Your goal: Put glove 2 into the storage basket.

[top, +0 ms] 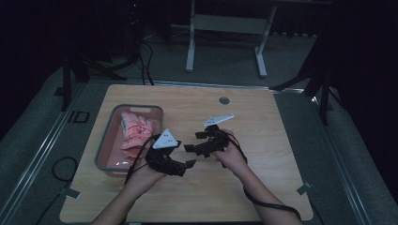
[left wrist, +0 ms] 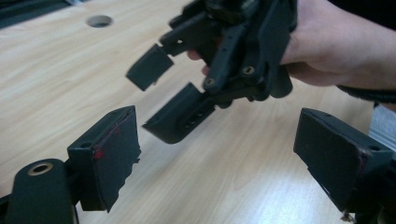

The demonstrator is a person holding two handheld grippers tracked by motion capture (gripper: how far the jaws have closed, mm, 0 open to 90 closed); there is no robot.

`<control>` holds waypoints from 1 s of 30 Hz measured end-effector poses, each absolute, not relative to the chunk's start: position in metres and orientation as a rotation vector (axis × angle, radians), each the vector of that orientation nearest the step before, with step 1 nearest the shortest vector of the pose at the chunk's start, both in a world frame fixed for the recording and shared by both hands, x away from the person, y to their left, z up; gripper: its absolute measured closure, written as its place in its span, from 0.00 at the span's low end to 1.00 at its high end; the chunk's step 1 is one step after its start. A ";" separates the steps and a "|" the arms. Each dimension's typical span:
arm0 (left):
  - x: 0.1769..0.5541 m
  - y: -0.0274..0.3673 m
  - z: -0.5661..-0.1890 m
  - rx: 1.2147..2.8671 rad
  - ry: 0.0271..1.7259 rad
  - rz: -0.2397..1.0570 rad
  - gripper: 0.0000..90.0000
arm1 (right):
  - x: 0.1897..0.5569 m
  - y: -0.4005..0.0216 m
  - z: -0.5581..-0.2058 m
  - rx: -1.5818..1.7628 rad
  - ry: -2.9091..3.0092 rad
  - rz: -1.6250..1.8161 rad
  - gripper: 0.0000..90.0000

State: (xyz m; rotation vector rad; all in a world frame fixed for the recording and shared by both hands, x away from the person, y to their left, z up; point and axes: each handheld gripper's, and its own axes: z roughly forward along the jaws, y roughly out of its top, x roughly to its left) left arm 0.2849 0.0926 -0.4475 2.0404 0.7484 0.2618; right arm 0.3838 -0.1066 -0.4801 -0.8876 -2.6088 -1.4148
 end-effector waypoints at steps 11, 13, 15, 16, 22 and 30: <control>0.285 0.068 -0.474 2.078 0.693 0.205 0.16 | 0.377 -0.135 -0.504 -0.937 -2.614 -1.415 0.19; 0.284 0.063 -0.479 2.087 0.676 0.206 0.16 | 0.375 -0.139 -0.508 -0.932 -2.627 -1.413 0.19; 0.283 0.058 -0.484 2.099 0.668 0.194 0.16 | 0.373 -0.143 -0.512 -0.930 -2.637 -1.397 0.17; 0.282 0.056 -0.487 2.101 0.661 0.188 0.16 | 0.372 -0.146 -0.514 -0.930 -2.642 -1.395 0.17; 0.283 0.045 -0.500 2.114 0.648 0.155 0.16 | 0.367 -0.158 -0.525 -0.931 -2.644 -1.386 0.17; 0.286 0.039 -0.517 2.130 0.635 0.169 0.16 | 0.359 -0.166 -0.538 -0.917 -2.649 -1.405 0.17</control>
